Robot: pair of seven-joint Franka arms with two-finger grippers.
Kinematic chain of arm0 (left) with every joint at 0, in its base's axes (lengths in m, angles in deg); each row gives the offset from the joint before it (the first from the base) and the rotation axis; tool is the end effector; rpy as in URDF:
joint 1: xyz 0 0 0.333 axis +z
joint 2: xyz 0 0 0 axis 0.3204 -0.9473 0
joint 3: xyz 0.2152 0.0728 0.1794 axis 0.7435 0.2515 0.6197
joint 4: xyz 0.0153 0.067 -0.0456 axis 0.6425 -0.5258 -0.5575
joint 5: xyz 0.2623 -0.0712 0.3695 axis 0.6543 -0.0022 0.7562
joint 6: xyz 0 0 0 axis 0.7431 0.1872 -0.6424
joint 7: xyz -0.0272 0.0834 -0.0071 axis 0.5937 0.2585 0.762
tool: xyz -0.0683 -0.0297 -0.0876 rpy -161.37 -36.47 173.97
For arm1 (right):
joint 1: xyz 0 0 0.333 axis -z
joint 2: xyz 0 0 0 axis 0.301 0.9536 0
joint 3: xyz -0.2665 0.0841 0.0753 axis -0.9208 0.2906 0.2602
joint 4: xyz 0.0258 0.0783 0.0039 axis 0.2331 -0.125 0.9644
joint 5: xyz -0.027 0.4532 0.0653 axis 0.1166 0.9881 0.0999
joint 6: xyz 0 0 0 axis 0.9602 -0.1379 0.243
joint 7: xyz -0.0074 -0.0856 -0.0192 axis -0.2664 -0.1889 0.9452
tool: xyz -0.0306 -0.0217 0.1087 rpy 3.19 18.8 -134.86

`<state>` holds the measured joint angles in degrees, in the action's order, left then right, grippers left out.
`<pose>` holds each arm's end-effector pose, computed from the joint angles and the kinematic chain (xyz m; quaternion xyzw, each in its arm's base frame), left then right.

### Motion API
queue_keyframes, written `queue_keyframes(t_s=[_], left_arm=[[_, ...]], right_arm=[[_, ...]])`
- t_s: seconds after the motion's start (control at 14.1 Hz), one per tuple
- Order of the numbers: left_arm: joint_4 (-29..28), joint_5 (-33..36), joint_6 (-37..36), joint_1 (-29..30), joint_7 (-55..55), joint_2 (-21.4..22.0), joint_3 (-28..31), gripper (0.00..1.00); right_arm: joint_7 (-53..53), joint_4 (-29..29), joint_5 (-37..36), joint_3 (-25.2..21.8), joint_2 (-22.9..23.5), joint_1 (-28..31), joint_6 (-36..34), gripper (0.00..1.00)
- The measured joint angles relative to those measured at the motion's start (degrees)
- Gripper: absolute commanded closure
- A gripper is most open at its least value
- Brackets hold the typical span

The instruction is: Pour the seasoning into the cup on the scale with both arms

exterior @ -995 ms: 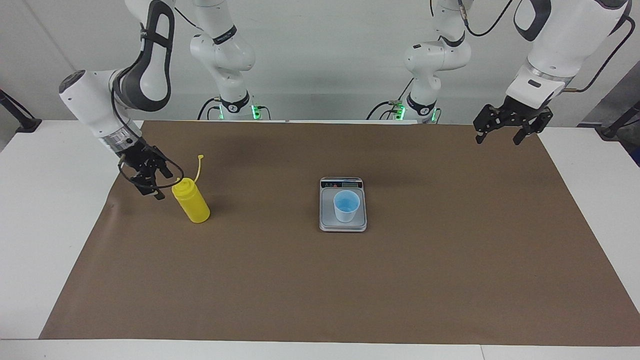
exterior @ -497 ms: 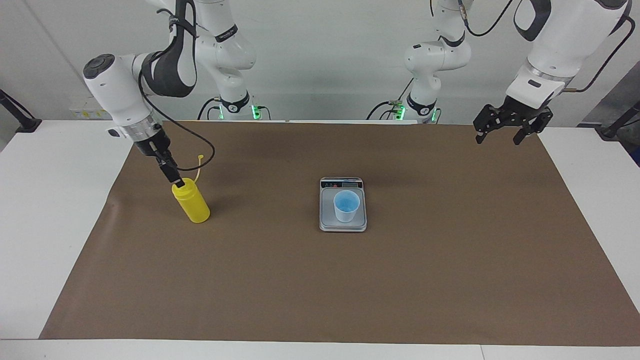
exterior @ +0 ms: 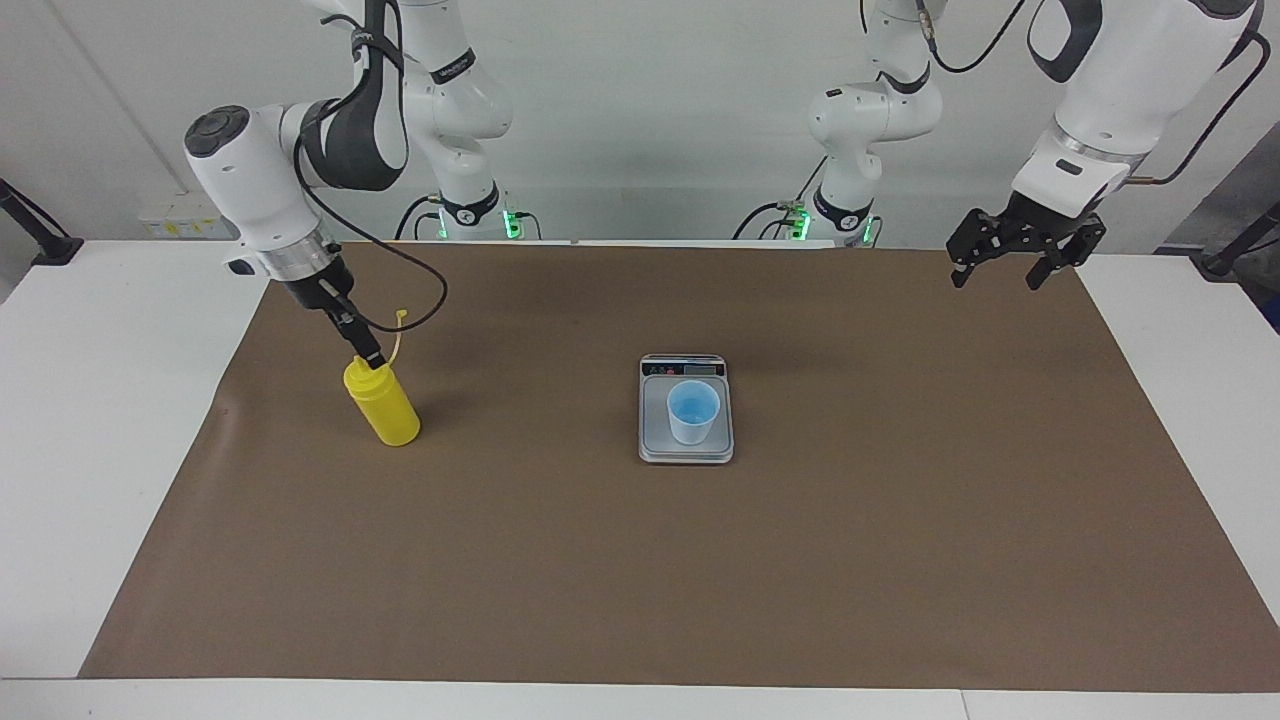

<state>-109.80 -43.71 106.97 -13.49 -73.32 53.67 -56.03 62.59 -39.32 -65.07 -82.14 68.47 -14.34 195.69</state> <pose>0.6115 -0.0636 0.5901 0.9990 -0.0441 0.0088 0.0077 0.5917 0.0156 0.4329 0.9832 -0.1789 0.0221 0.0286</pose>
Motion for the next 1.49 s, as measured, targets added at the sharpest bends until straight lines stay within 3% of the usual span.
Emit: queue_keyframes(t_s=[0.36, 0.71, 1.49], left_arm=[[0.00, 0.00, 0.00, 0.00, 0.00, 0.00, 0.00, 0.00], [0.00, 0.00, 0.00, 0.00, 0.00, 0.00, 0.00, 0.00], [0.00, 0.00, 0.00, 0.00, 0.00, 0.00, 0.00, 0.00]], right_arm=[[-3.75, 8.54, 0.00, 0.35, 0.39, -2.08, -6.89, 0.00], [-8.50, 19.34, 0.01, 0.60, 4.86, -2.13, -13.96, 0.00], [-13.14, 19.91, 0.12, 1.24, 6.01, -2.28, -15.80, 0.00]])
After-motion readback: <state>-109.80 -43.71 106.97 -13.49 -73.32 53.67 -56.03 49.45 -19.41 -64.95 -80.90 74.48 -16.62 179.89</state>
